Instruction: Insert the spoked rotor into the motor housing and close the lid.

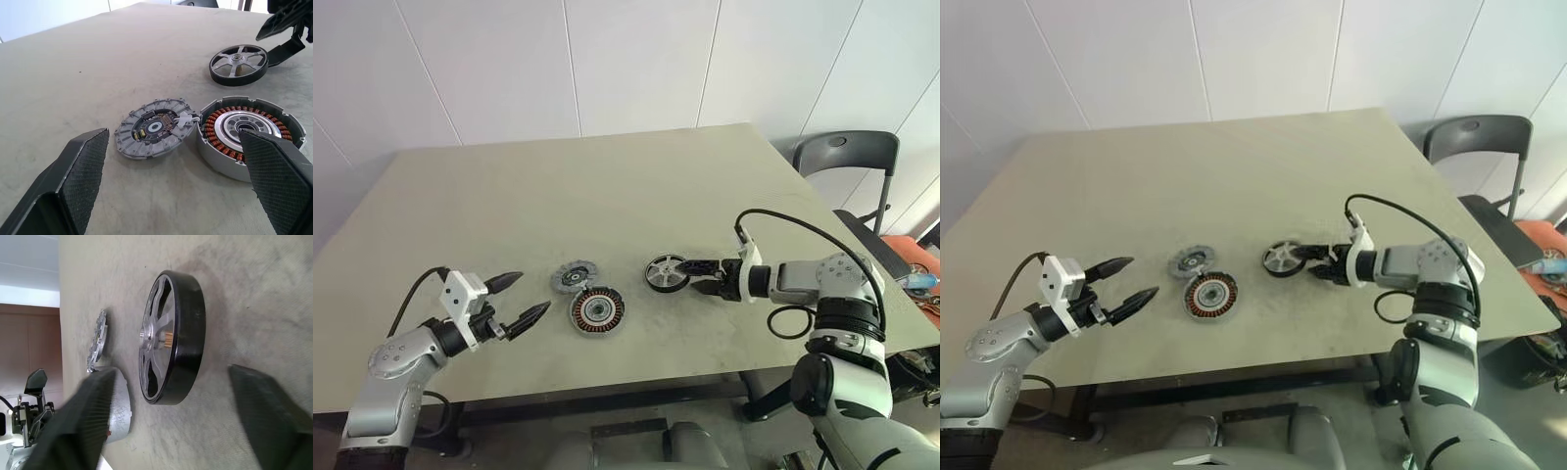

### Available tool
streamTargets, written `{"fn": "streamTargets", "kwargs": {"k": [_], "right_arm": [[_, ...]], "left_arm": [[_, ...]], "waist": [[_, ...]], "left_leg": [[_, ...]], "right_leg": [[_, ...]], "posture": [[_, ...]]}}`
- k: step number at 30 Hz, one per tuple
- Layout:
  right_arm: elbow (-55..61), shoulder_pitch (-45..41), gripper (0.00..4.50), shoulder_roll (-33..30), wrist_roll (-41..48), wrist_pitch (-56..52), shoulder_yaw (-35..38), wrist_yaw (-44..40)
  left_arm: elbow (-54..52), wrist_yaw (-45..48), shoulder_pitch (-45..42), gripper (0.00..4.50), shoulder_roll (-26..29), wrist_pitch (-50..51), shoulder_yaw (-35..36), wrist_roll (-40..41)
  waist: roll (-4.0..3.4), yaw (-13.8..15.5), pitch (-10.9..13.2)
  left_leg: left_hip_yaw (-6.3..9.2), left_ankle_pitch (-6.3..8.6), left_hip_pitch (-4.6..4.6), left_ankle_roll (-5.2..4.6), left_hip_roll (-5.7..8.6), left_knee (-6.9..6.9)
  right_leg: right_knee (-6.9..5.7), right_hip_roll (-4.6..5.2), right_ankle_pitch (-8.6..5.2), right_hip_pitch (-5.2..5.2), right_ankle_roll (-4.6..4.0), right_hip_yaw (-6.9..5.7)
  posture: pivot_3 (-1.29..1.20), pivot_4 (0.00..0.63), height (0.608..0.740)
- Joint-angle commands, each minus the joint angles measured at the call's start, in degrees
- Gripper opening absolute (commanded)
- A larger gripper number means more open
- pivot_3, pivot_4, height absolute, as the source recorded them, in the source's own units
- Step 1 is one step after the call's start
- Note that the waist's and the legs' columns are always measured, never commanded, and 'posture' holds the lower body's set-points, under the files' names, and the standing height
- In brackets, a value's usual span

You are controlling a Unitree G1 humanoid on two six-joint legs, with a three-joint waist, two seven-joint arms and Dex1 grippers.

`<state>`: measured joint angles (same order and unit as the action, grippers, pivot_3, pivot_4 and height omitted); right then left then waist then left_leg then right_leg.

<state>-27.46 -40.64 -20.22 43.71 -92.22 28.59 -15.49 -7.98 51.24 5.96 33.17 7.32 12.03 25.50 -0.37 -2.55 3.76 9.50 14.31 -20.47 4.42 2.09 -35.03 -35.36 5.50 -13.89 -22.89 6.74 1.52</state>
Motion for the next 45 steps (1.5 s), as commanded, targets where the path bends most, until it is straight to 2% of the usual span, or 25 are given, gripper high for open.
{"fn": "streamTargets", "kwargs": {"k": [1,6,8,14,23,26,33,45], "right_arm": [[0.81,-0.69,2.52,0.56,2.86,-0.28,1.27,1.67],[0.84,-0.67,0.86,0.88,5.52,-0.28,1.55,4.18],[0.91,-0.59,0.37,1.06,6.92,-0.28,1.81,5.45],[0.52,-0.37,0.37,1.2,12.06,-0.28,2.4,9.25],[-6.94,-1.38,0.37,-0.58,28.3,-0.28,2.79,15.03],[-6.5,-0.07,0.37,0.08,34.84,-0.28,0.58,16.51],[2.26,6.56,0.37,3.78,47.2,-0.28,-9.09,21.27],[4.12,6.53,0.37,7.41,54.69,3.34,-15.73,26.42]], "left_arm": [[-0.83,0.34,-0.95,4.5,0.62,-0.83,0.52,0.12],[-0.44,0.49,-0.91,4.5,0.51,-1.24,0.52,-0.07],[-0.22,0.64,-0.87,4.5,0.48,-1.43,0.57,-0.13],[0.42,1.0,-0.99,4.5,0.41,-1.94,0.49,-0.26],[0.37,1.34,-0.37,4.5,1.09,-2.29,1.26,-0.22],[-0.24,0.97,0.03,4.5,1.29,-2.0,1.56,-0.05],[-2.16,-0.18,0.88,4.5,1.46,-0.89,1.69,0.18],[-7.55,-2.92,2.07,4.5,2.33,3.39,2.74,1.08]], "waist": [[0.0,0.03,0.0],[0.0,0.01,0.0],[0.0,0.02,-0.01],[-0.01,0.0,0.0],[-0.01,0.03,0.0],[-0.03,-0.04,0.01],[-0.04,-0.03,0.02],[-0.05,0.01,0.02]], "left_leg": [[0.0,0.0,0.0,0.0,0.0,0.0],[0.0,0.0,0.0,0.0,0.0,0.0],[0.0,0.0,0.07,0.0,0.0,0.0],[0.0,0.0,0.06,0.0,0.0,-0.01],[0.01,0.0,0.01,-0.01,0.0,0.01],[0.0,0.0,0.03,-0.01,-0.01,0.01],[0.02,0.03,0.0,-0.06,-0.02,0.03],[0.03,0.03,0.0,-0.06,-0.02,0.05]], "right_leg": [[0.0,0.0,0.0,0.0,0.0,0.0],[0.01,0.0,0.0,0.0,0.0,0.0],[0.01,0.0,0.0,0.07,0.0,0.0],[0.01,0.0,-0.01,0.07,0.0,0.0],[0.08,0.0,0.0,0.06,-0.01,0.0],[0.08,0.0,0.0,0.06,0.0,0.0],[0.13,-0.01,-0.01,0.07,0.0,0.0],[0.16,-0.02,-0.01,0.06,0.01,-0.01]], "posture": [[0.0,0.0,0.74],[0.0,0.0,0.74],[0.0,0.0,0.74],[0.0,0.0,0.74],[0.0,0.0,0.74],[0.0,0.0,0.74],[0.0,0.0,0.74],[0.0,0.0,0.74]]}}
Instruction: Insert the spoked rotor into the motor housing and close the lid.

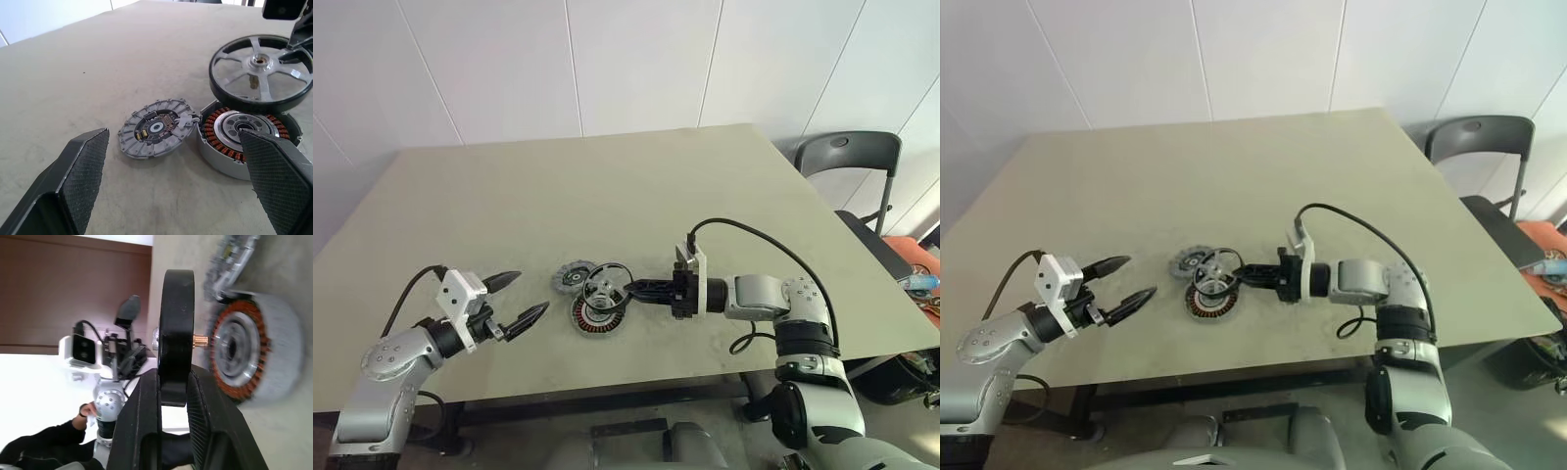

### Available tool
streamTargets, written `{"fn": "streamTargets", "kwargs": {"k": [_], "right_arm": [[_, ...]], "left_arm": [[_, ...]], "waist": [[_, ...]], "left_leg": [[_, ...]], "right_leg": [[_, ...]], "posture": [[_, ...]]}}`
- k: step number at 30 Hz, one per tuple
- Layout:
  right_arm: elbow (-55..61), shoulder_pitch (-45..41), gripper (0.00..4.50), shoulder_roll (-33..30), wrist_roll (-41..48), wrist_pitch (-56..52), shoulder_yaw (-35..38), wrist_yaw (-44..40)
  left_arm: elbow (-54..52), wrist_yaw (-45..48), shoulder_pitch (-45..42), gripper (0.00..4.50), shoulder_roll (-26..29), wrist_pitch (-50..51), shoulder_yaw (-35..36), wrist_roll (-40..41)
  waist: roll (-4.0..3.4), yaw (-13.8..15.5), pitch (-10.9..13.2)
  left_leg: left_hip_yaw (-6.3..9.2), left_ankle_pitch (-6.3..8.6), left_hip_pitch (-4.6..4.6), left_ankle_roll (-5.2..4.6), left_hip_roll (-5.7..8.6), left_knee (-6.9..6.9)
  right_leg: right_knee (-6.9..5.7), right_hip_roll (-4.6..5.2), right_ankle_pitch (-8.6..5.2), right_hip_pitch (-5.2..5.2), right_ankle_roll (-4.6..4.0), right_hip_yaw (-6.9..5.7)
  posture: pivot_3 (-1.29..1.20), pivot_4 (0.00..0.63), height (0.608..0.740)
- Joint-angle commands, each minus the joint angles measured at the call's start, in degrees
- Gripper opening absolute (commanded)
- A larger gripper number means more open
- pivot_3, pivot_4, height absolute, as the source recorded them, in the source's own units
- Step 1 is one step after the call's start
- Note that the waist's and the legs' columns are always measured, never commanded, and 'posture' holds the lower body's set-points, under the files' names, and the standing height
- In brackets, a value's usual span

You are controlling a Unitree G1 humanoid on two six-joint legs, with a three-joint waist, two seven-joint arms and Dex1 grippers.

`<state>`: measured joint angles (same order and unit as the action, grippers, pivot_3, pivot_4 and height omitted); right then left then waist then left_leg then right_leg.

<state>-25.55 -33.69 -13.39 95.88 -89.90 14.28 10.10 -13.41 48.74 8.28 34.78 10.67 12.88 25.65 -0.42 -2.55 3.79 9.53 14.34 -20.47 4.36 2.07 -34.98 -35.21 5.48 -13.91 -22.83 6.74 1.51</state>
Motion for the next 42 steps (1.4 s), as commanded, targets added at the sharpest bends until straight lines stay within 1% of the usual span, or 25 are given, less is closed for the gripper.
{"fn": "streamTargets", "kwargs": {"k": [1,4,9,17,32,33,34,38,42], "right_arm": [[2.43,-0.07,0.37,0.53,2.03,1.14,-2.16,1.0],[3.62,0.58,0.37,0.29,0.8,1.79,-3.69,0.96],[2.51,0.47,0.37,1.13,1.98,3.62,-5.05,1.93],[2.19,0.72,0.37,2.11,0.98,4.21,-6.88,2.5],[2.13,-0.43,0.37,2.29,-0.19,5.65,-6.77,3.81],[1.9,-0.72,1.1,2.42,0.2,5.8,-6.66,4.06],[1.69,-1.01,1.36,2.44,0.37,5.76,-6.66,4.28],[1.4,-1.72,2.71,1.93,1.57,5.35,-6.71,5.47],[2.58,-3.39,4.04,-0.7,4.28,4.23,-6.99,5.06]], "left_arm": [[-2.12,-0.48,-0.23,4.5,0.76,0.11,1.93,0.9],[-1.88,-0.53,-0.24,4.5,0.82,-0.02,2.0,0.78],[-0.86,-0.02,0.14,4.5,0.64,-1.03,2.24,0.53],[-0.25,0.29,0.85,4.5,0.24,-2.0,2.13,0.42],[-0.76,-0.52,0.16,4.5,0.03,-1.9,1.07,0.36],[-0.74,-0.52,0.12,4.5,0.04,-1.87,1.03,0.38],[-0.69,-0.51,0.08,4.5,0.04,-1.85,1.02,0.39],[-0.52,-0.45,0.07,4.5,-0.02,-1.97,0.99,0.35],[0.23,-0.14,-0.07,4.5,-0.12,-2.4,1.01,0.28]], "waist": [[0.0,0.01,0.0],[0.0,0.02,0.0],[0.0,0.01,0.0],[-0.01,0.04,0.0],[-0.01,0.02,0.01],[-0.01,0.01,0.01],[-0.01,0.0,0.01],[-0.02,0.01,0.01],[-0.03,0.06,0.02]], "left_leg": [[0.0,0.0,-0.01,0.0,0.0,0.0],[0.0,0.0,0.0,0.0,0.0,0.0],[0.0,0.0,-0.01,0.0,0.0,-0.01],[0.0,0.0,-0.04,0.0,-0.01,0.01],[0.0,0.01,-0.05,0.0,-0.01,0.01],[0.0,0.01,-0.05,0.0,-0.01,0.01],[0.0,0.0,-0.05,0.0,-0.01,0.01],[0.0,0.0,-0.06,0.0,-0.01,0.02],[0.0,0.01,-0.1,0.0,-0.01,0.02]], "right_leg": [[0.0,0.0,0.0,-0.01,0.0,0.0],[0.0,0.0,0.0,-0.01,0.0,0.0],[0.0,0.0,0.0,-0.01,0.0,0.0],[0.02,0.0,0.0,-0.04,0.0,0.0],[0.03,0.0,-0.01,-0.07,0.0,0.0],[0.03,0.0,-0.01,-0.07,0.0,0.0],[0.03,0.0,-0.01,-0.07,0.0,0.0],[0.03,0.0,-0.01,-0.07,0.0,0.0],[0.06,0.0,-0.01,-0.09,0.0,0.0]], "posture": [[0.0,0.0,0.74],[0.0,0.0,0.74],[0.0,0.0,0.74],[0.0,0.0,0.74],[0.0,0.0,0.74],[0.0,0.0,0.74],[0.0,0.0,0.74],[0.0,0.0,0.74],[0.0,0.0,0.74]]}}
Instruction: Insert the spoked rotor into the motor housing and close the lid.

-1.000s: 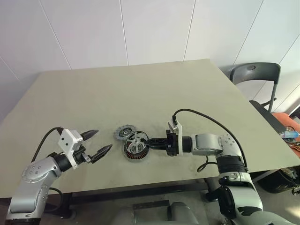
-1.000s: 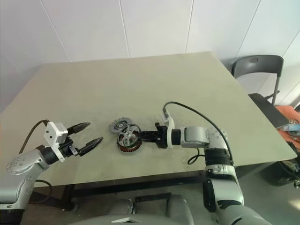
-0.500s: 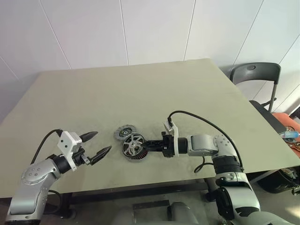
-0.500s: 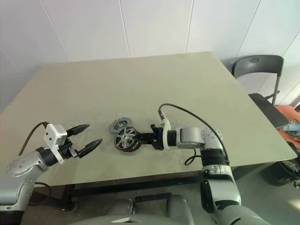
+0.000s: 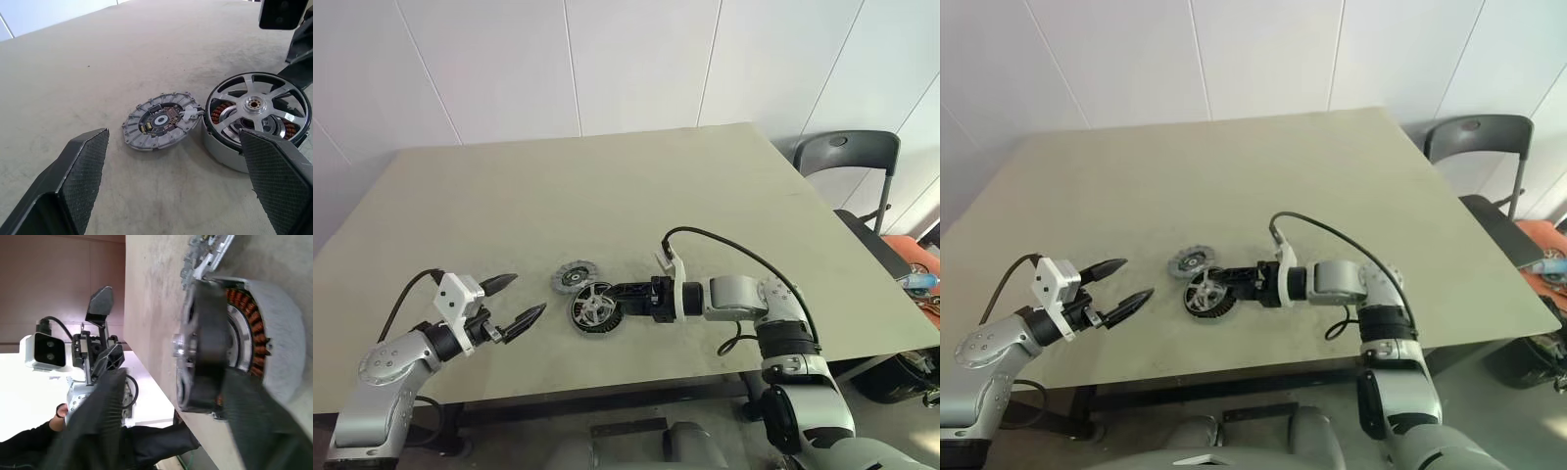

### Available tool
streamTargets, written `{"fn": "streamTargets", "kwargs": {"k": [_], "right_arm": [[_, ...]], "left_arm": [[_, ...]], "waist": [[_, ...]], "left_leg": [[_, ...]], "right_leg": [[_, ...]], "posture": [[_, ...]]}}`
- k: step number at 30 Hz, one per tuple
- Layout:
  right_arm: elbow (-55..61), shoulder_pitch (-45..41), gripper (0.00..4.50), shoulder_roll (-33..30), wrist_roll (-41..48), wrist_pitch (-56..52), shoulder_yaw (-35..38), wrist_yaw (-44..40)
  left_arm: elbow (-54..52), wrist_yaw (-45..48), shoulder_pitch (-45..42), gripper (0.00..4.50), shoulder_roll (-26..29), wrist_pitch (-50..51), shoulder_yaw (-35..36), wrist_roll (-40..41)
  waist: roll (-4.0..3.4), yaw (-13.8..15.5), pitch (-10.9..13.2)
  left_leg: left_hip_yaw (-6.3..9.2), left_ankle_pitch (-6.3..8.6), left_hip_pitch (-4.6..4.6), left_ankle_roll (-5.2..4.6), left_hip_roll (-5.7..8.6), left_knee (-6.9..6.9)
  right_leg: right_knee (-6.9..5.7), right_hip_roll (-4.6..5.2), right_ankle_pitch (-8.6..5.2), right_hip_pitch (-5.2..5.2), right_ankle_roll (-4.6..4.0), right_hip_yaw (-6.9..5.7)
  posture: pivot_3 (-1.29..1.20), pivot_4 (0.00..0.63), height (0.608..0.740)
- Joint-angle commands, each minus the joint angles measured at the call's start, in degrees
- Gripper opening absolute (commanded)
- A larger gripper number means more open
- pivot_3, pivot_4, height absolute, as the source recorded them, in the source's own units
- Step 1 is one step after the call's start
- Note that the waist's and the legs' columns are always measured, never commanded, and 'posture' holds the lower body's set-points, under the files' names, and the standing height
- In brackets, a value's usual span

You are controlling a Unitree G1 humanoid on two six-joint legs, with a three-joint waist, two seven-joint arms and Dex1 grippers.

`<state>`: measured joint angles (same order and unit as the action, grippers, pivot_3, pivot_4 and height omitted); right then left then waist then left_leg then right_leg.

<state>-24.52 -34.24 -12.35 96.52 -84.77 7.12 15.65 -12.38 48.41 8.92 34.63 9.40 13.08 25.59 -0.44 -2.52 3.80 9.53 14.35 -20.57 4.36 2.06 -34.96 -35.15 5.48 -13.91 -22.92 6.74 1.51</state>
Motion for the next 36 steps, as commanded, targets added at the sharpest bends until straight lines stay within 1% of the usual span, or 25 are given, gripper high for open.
{"fn": "streamTargets", "kwargs": {"k": [1,2,8,11,12,14,17,18,19,21,22,23,24,25,28,32,36], "right_arm": [[1.68,-3.35,4.38,-2.58,4.28,-1.17,-0.04,-0.52],[1.72,-3.75,4.48,-3.31,5.01,-1.38,-0.34,-0.59],[2.38,-6.27,4.48,-8.76,6.99,-3.24,-3.46,-1.88],[4.4,-7.08,4.48,-11.38,3.21,-4.7,-4.89,-4.44],[6.74,-7.27,4.48,-12.57,-0.12,-5.04,-5.75,-6.0],[14.25,-6.83,4.48,-15.09,-9.01,-3.18,-8.86,-11.78],[22.72,-6.26,4.48,-17.14,-23.52,8.07,-14.82,-24.26],[25.65,-5.69,4.48,-18.08,-29.61,14.13,-18.12,-29.96],[29.09,-4.48,4.31,-19.26,-36.92,22.88,-22.19,-37.4],[31.75,-3.21,3.85,-20.88,-47.55,34.76,-28.21,-48.07],[31.0,-3.81,3.49,-21.07,-52.52,39.37,-31.6,-52.43],[29.63,-4.77,3.23,-20.72,-55.89,42.21,-34.12,-56.37],[28.47,-5.35,2.84,-20.28,-58.44,44.36,-35.63,-59.42],[27.47,-5.9,2.5,-19.55,-60.95,47.13,-36.6,-61.98],[23.54,-7.71,1.42,-15.62,-64.86,50.86,-36.93,-66.3],[17.88,-8.73,0.03,-11.07,-70.41,54.32,-37.56,-69.66],[13.18,-8.13,0.03,-8.36,-74.85,56.17,-38.23,-72.47]], "left_arm": [[-0.56,0.32,-0.74,4.5,0.02,-1.28,0.78,0.29],[-0.37,0.43,-0.75,4.5,0.01,-1.43,0.75,0.22],[-0.14,0.46,-1.35,4.5,-0.21,-1.51,0.12,0.0],[-0.21,0.43,-1.53,4.5,-0.27,-1.36,0.04,-0.02],[-0.22,0.42,-1.54,4.5,-0.28,-1.32,0.04,-0.02],[-0.26,0.36,-1.52,4.5,-0.27,-1.18,0.07,0.0],[-0.41,0.21,-1.38,4.5,-0.3,-0.9,0.2,0.16],[-0.45,0.14,-1.29,4.5,-0.3,-0.83,0.23,0.17],[-0.48,-0.02,-1.1,4.5,-0.28,-0.67,0.25,0.09],[-0.21,-0.27,-1.11,4.5,-0.22,-0.36,0.13,-0.14],[0.35,-1.11,-1.22,4.5,-0.39,-0.71,0.0,-1.13],[0.95,-1.67,-1.38,4.5,-0.55,-1.35,-0.1,-2.0],[1.35,-2.05,-1.48,4.5,-0.69,-1.83,-0.16,-2.61],[1.57,-2.06,-1.45,4.5,-0.79,-2.18,-0.14,-2.83],[1.67,-1.39,-0.66,4.5,-1.16,-2.53,0.33,-2.14],[1.76,-1.31,0.51,4.5,-2.18,-3.59,0.92,-1.62],[1.65,-1.37,0.9,4.5,-2.45,-4.28,0.74,-2.11]], "waist": [[-0.03,0.03,0.02],[-0.03,0.02,0.02],[-0.04,-0.01,0.03],[-0.04,0.02,0.03],[-0.04,0.02,0.03],[-0.05,0.09,0.03],[-0.05,-0.06,0.03],[-0.05,-0.05,0.03],[-0.05,0.0,0.03],[-0.03,0.0,0.03],[-0.03,-0.01,0.03],[-0.03,-0.02,0.03],[-0.03,-0.03,0.03],[-0.02,-0.04,0.03],[-0.01,-0.01,0.04],[0.04,0.08,0.01],[0.05,0.28,0.0]], "left_leg": [[0.0,0.0,-0.02,0.0,0.0,-0.01],[0.0,0.0,-0.02,0.0,0.0,-0.01],[-0.01,0.01,-0.06,-0.01,0.0,0.02],[-0.01,0.01,-0.16,-0.02,0.0,0.01],[-0.01,0.01,-0.23,-0.02,0.0,0.01],[-0.01,0.01,-0.33,-0.02,0.0,-0.01],[-0.01,0.01,-0.52,-0.02,0.0,-0.03],[-0.01,0.01,-0.53,-0.02,0.0,-0.03],[-0.01,0.01,-0.54,-0.02,0.0,-0.03],[-0.01,0.01,-0.56,-0.01,0.0,-0.03],[-0.01,0.01,-0.59,-0.01,0.0,-0.05],[-0.01,0.01,-0.6,-0.01,0.01,-0.05],[-0.01,0.01,-0.59,0.0,0.01,-0.06],[-0.01,0.01,-0.59,0.0,0.01,-0.08],[0.0,0.01,-0.58,0.0,0.01,-0.11],[0.05,0.01,-0.52,0.0,0.01,-0.08],[0.05,0.0,-0.54,0.01,0.02,-0.1]], "right_leg": [[0.0,0.0,0.0,-0.01,0.0,0.0],[0.01,0.0,0.0,-0.01,0.0,0.0],[0.03,0.0,0.0,-0.07,-0.01,-0.01],[0.05,0.0,0.0,-0.14,-0.01,-0.01],[0.05,0.0,0.0,-0.19,0.0,-0.01],[0.05,0.0,0.0,-0.28,0.0,-0.01],[0.04,0.0,0.01,-0.47,0.02,-0.02],[0.04,0.0,0.01,-0.49,0.03,-0.02],[0.04,0.0,0.01,-0.49,0.04,-0.02],[0.05,0.0,0.0,-0.49,0.07,-0.05],[0.06,0.01,0.0,-0.51,0.08,-0.05],[0.06,0.02,0.0,-0.5,0.1,-0.05],[0.06,0.02,0.0,-0.5,0.11,-0.05],[0.05,0.02,0.01,-0.5,0.11,-0.05],[-0.03,0.01,0.03,-0.51,0.09,-0.04],[-0.07,0.0,0.04,-0.5,0.06,-0.05],[-0.06,0.01,0.12,-0.49,-0.06,-0.05]], "posture": [[0.0,0.0,0.74],[0.0,0.0,0.74],[0.0,0.0,0.74],[0.0,0.0,0.74],[0.0,0.0,0.74],[0.0,0.0,0.74],[0.0,0.0,0.74],[0.0,0.0,0.74],[0.0,0.0,0.74],[0.0,0.0,0.74],[0.0,0.0,0.74],[0.0,0.0,0.74],[0.0,0.0,0.74],[0.0,0.0,0.74],[0.0,0.0,0.74],[0.0,0.0,0.74],[0.0,0.0,0.74]]}}
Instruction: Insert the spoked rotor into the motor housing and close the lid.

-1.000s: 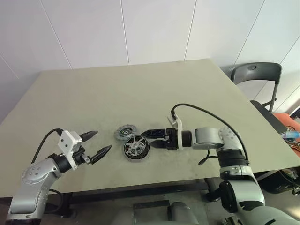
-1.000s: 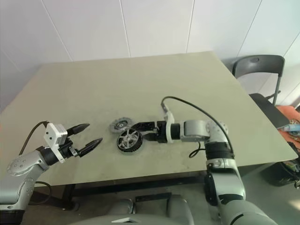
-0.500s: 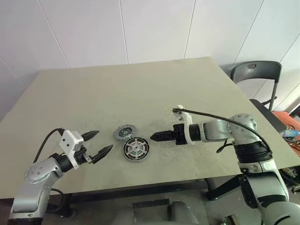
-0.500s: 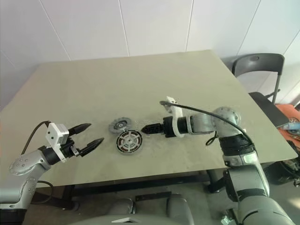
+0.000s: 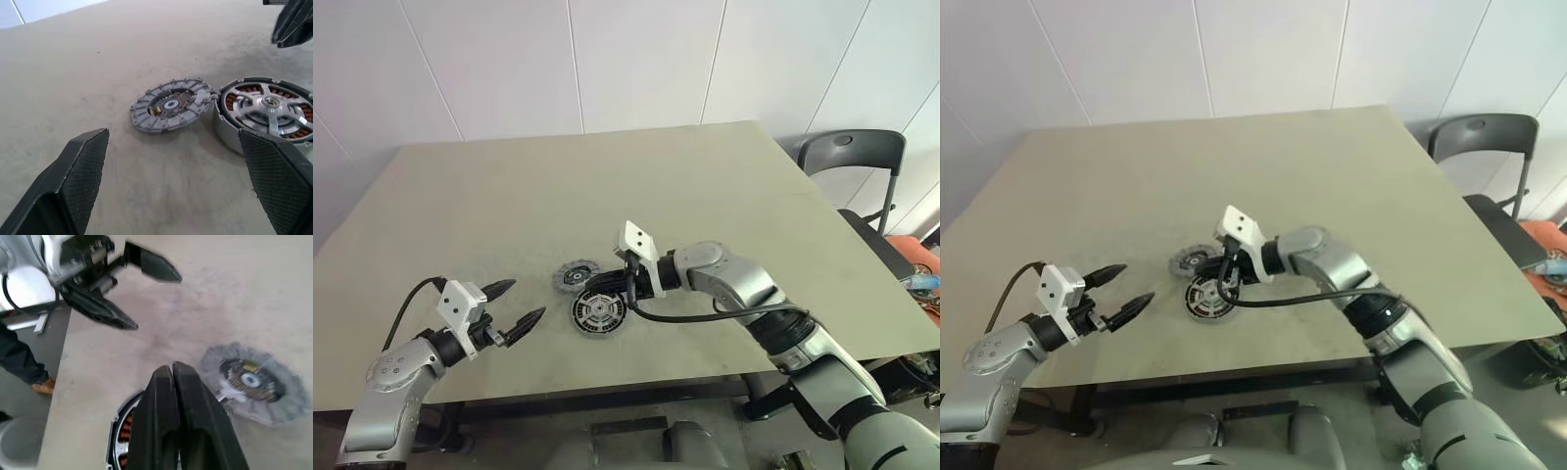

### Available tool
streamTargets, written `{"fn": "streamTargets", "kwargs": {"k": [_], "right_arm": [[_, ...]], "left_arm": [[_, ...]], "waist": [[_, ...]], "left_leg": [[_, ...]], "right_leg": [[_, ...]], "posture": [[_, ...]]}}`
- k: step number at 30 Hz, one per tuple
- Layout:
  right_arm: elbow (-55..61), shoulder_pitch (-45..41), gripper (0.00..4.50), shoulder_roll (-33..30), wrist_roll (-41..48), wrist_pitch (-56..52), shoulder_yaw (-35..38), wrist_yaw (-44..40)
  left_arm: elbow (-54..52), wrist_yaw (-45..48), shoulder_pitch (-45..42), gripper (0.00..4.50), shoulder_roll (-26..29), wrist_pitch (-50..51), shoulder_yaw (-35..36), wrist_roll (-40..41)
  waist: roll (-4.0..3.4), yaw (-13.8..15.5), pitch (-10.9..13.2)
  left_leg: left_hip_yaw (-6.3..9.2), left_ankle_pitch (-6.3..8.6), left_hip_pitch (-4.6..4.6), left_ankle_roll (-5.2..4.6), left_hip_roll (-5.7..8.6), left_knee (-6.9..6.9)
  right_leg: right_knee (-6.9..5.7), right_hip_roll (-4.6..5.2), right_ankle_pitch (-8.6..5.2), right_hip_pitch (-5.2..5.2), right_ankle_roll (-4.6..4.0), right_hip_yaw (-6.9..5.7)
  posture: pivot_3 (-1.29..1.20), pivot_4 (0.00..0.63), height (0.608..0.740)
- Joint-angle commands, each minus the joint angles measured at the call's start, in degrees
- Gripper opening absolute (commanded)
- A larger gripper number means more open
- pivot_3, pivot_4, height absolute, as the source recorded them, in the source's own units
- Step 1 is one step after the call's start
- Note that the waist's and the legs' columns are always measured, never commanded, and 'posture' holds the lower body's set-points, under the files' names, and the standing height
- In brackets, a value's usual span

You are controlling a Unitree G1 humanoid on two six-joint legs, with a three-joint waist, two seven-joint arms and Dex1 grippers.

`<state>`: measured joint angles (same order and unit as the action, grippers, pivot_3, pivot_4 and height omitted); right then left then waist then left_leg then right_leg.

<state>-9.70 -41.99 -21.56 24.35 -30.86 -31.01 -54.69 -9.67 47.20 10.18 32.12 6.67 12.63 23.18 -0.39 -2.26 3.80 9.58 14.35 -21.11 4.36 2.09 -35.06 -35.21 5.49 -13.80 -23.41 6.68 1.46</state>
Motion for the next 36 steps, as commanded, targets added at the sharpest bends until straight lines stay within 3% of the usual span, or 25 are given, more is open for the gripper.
{"fn": "streamTargets", "kwargs": {"k": [1,8,14,18,22,27,32,36], "right_arm": [[-2.97,-0.13,0.03,1.06,-4.31,2.92,-0.79,-2.84],[-10.22,0.25,0.03,2.16,-13.92,6.15,-4.74,-6.11],[-11.37,-3.38,0.03,4.65,-14.93,8.39,0.19,-6.77],[-13.21,-9.66,0.03,2.74,-17.1,12.98,-0.01,-13.54],[-17.62,-15.43,0.94,1.45,-22.14,22.92,-2.13,-19.16],[-24.03,-21.39,2.63,2.43,-26.54,37.98,-4.56,-28.12],[-30.87,-24.74,4.36,3.89,-32.1,52.54,-7.45,-31.84],[-35.19,-25.89,4.47,5.13,-35.59,60.84,-8.58,-32.17]], "left_arm": [[-1.3,-0.19,-0.32,4.5,-0.01,-1.51,1.09,0.37],[-5.27,-1.42,-0.61,4.5,0.11,1.32,0.18,1.0],[-7.13,-1.96,-1.19,4.5,0.4,3.27,0.28,1.23],[-7.61,-2.03,-1.95,4.5,0.59,4.34,0.33,1.42],[-7.51,-2.07,-2.54,4.5,0.7,4.69,0.25,1.48],[-7.52,-2.26,-2.71,4.5,0.64,4.71,0.32,1.5],[-7.4,-2.29,-1.3,4.5,0.12,3.51,0.72,1.38],[-7.12,-2.31,0.0,4.5,-0.26,2.24,1.14,1.21]], "waist": [[0.0,0.02,0.0],[-0.01,-0.26,-0.03],[-0.02,-0.31,-0.02],[-0.04,-0.2,0.0],[-0.04,-0.32,0.0],[-0.04,-0.41,0.0],[-0.04,-0.44,0.0],[-0.04,-0.43,0.01]], "left_leg": [[0.0,0.0,0.0,0.0,0.0,-0.01],[-0.01,0.0,0.28,0.0,-0.01,0.05],[-0.01,0.01,0.76,0.02,-0.01,0.02],[0.0,0.01,0.69,0.02,-0.01,0.01],[0.0,0.0,0.64,0.02,-0.01,0.12],[0.0,0.0,0.67,0.01,-0.01,0.24],[-0.01,0.0,0.69,0.02,-0.01,0.22],[0.0,0.0,0.71,0.02,-0.01,0.23]], "right_leg": [[0.0,0.0,0.0,0.0,0.0,0.0],[-0.12,-0.01,-0.05,0.16,0.07,0.01],[-0.14,-0.01,-0.11,0.61,0.11,0.01],[-0.16,-0.01,-0.1,0.54,0.11,0.01],[-0.16,-0.01,-0.08,0.42,0.13,0.01],[-0.16,-0.01,0.02,0.39,0.31,0.01],[-0.2,-0.01,0.02,0.4,0.3,0.02],[-0.25,-0.01,-0.01,0.4,0.23,0.02]], "posture": [[0.0,0.0,0.74],[0.0,0.0,0.74],[0.0,0.0,0.74],[0.0,0.0,0.74],[0.0,0.0,0.74],[0.0,0.0,0.74],[0.0,0.0,0.74],[0.0,0.0,0.74]]}}
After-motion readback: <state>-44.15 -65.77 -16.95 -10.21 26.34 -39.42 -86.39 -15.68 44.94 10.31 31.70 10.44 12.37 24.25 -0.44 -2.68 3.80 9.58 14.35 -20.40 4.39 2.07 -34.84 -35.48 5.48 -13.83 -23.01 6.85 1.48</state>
